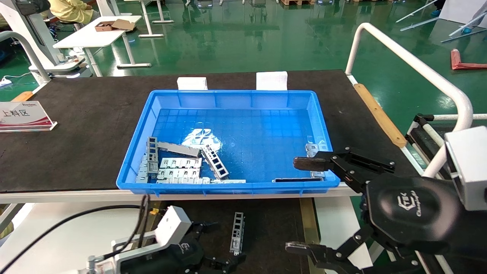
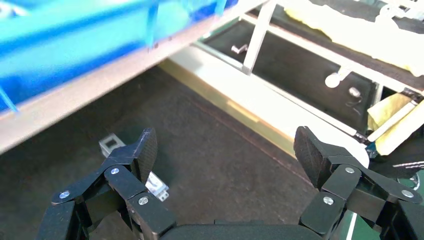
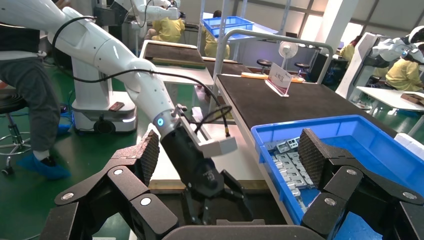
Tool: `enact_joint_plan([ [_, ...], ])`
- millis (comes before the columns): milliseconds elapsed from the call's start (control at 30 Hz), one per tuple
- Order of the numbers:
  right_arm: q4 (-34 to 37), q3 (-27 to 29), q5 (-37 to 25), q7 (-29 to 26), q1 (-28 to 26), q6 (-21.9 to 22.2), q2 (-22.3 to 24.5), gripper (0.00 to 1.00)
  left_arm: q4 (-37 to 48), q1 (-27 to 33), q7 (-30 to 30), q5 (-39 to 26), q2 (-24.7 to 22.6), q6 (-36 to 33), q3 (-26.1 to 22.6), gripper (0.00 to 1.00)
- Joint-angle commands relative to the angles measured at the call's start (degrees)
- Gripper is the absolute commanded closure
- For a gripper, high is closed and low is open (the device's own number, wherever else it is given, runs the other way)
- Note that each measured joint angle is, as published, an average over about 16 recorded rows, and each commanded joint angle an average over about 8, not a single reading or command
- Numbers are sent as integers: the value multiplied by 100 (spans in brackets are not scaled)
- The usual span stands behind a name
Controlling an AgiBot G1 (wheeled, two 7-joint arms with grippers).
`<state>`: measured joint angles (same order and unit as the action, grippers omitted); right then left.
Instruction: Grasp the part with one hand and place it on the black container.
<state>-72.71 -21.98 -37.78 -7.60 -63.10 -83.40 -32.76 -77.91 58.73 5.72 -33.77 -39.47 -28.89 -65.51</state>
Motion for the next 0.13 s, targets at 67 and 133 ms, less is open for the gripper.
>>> enact_joint_plan([
  [67,0,0,0,0,0,0,0,0,3,-144,-359,207,134,-317,292,0],
  [133,0,0,0,0,0,0,0,0,4,-178,-426,261,161,-386,350,0],
])
